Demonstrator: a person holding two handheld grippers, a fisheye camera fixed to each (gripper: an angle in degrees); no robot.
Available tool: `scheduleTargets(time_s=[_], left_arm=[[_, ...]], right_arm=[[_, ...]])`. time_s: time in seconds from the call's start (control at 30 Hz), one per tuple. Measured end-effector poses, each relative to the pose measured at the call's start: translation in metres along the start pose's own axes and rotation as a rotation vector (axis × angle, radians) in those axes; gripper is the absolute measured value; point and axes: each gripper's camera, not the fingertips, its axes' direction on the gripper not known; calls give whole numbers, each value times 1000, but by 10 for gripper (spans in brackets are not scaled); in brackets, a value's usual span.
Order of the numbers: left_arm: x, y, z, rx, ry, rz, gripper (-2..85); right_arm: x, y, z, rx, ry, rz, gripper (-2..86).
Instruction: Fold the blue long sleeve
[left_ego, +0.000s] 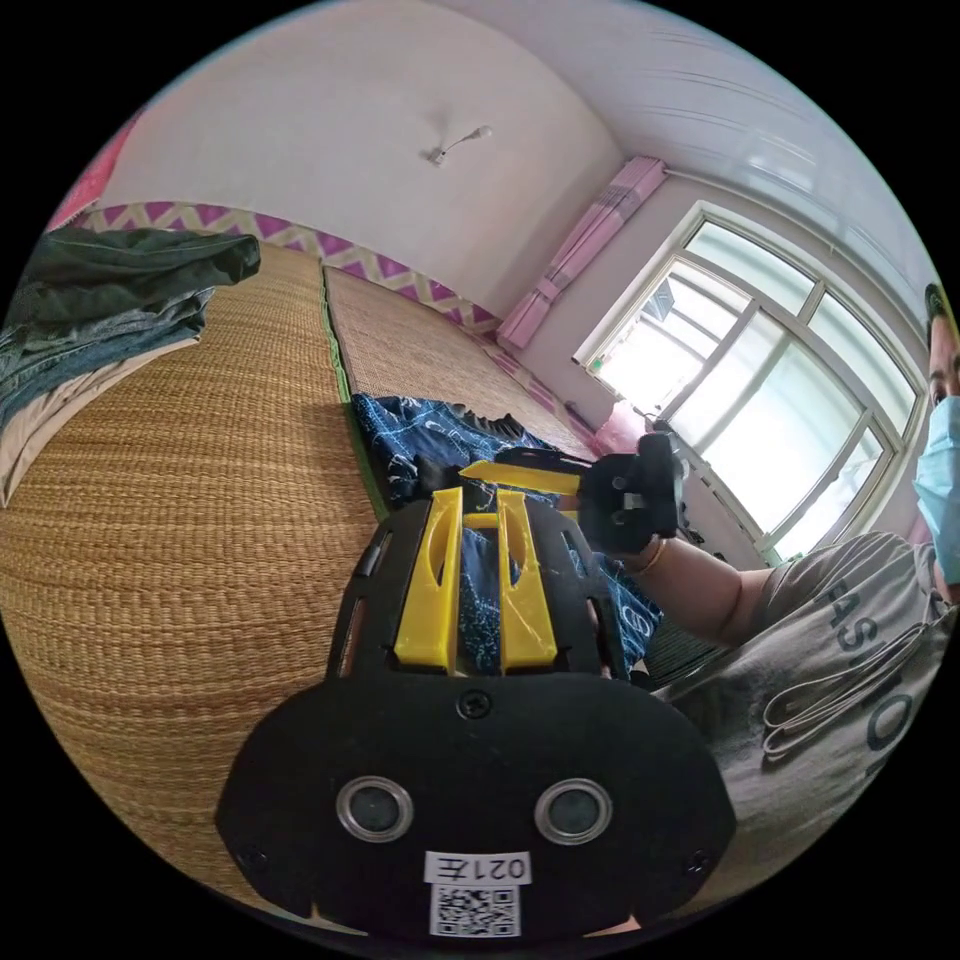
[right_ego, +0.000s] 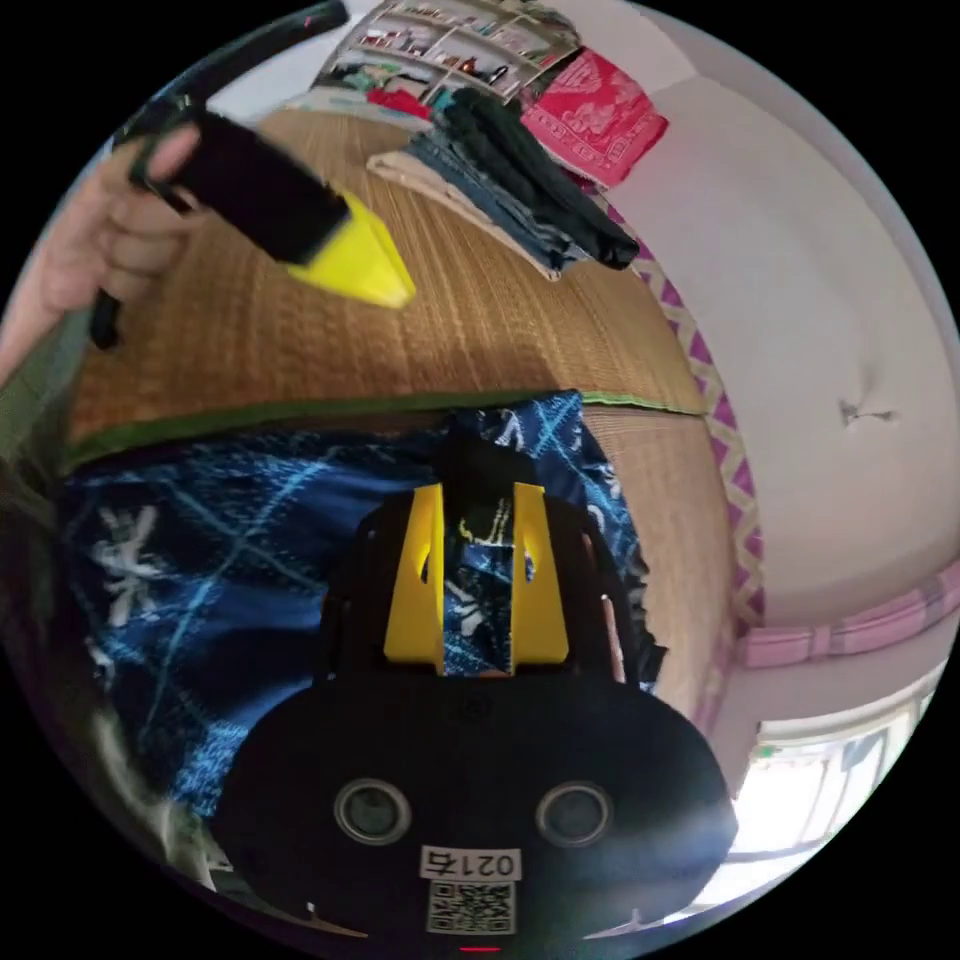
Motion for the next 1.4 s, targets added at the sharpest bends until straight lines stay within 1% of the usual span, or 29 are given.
scheduleTargets(time_s=[0.07,0.13,0.23,0.3,0.37,0.43,0.47,0.5,0.63,0.67,0.7,0.73,0.77,0.8,0.83,0.9,0.97,1.03,1.07,1.17,1.2,1.23,1.3,1.4], left_arm=[[-1,8,-2,-1,-5,2,54],[-4,15,-7,7,-28,5,54],[-11,27,-11,30,-41,-9,51],[-18,33,-7,39,-36,-25,49],[-21,37,-2,43,-22,-36,49],[-23,40,4,39,-17,-44,49],[-24,43,8,33,-14,-44,49],[-23,46,10,27,-12,-41,49],[-28,54,15,11,-29,-42,48],[-32,55,19,6,-20,-49,48],[-34,55,23,5,-12,-54,48],[-35,55,25,5,-8,-56,48],[-35,53,31,3,-1,-55,48],[-33,52,35,5,3,-49,48],[-32,51,37,6,4,-44,48],[-26,49,45,2,3,-30,48],[-23,49,51,-5,3,-24,48],[-22,48,59,-20,7,-22,48],[-22,47,65,-30,14,-24,48],[-14,43,76,-37,17,-15,47],[-9,41,78,-34,5,-3,45],[-6,41,78,-33,-1,4,43],[2,39,76,-31,-7,24,33],[10,40,66,-49,-2,39,11]], right_arm=[[14,0,-6,31,29,71,23],[61,9,-35,143,-50,265,9],[101,17,-52,267,-100,409,5],[100,8,-40,257,-122,397,6],[79,-6,-11,197,-134,342,9],[37,-15,37,44,-119,250,16],[29,-14,45,16,-130,230,19],[26,-6,44,40,-137,255,24],[57,28,29,145,-342,392,48],[57,32,33,140,-364,395,51],[52,35,47,91,-410,362,55],[43,39,61,46,-411,322,58],[41,44,61,66,-387,327,60],[46,53,57,80,-389,358,61],[60,66,50,129,-444,424,62],[79,93,40,223,-490,545,62],[86,111,49,209,-500,587,64],[72,120,93,65,-512,551,69],[67,122,104,34,-518,542,68],[70,138,98,72,-478,563,56],[77,151,83,126,-456,587,49],[85,171,68,182,-440,634,41],[99,212,51,217,-470,698,43],[113,308,33,196,-490,825,64]])
